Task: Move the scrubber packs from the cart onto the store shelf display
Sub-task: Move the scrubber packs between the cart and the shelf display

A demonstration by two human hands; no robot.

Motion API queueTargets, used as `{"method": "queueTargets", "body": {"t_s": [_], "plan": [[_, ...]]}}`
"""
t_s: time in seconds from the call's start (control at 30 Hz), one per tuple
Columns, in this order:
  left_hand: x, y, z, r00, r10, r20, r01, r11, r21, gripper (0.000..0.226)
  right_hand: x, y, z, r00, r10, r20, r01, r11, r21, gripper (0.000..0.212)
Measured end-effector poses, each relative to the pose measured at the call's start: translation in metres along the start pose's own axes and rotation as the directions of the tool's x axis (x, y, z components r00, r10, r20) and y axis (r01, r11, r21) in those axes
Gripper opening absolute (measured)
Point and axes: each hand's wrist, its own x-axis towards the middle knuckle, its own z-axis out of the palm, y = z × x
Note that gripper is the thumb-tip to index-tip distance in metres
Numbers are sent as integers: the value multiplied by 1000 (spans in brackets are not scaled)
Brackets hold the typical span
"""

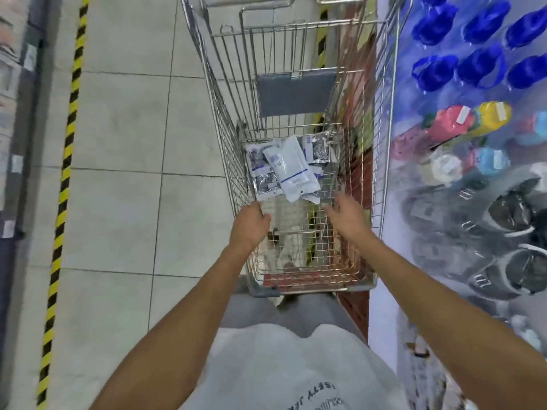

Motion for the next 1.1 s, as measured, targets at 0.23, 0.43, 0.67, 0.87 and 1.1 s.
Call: {"method": "queueTargets", "body": {"t_s": [0.23, 0.43, 0.67, 0.87, 1.1], "plan": [[108, -10, 22, 972, -220, 85, 231, 959, -162, 52, 130, -10, -15, 994, 106, 10, -106, 982, 156, 45], [216, -25, 55, 892, -443, 86, 447, 840, -307, 43, 242, -7, 6, 963, 269, 1, -255, 911, 323, 68], [310, -50, 85, 822, -567, 45, 530, 734, -424, 34, 335, 3, 30, 932, 360, 49, -347, 841, 416, 70], [327, -58, 97, 819, -571, 60, 522, 698, -490, 41, 352, 10, 33, 918, 396, 28, -363, 807, 466, 79], [294, -78, 124, 787, -594, 164, 546, 550, -632, 39, 315, 32, 39, 923, 382, -48, -308, 808, 502, 69]]}}
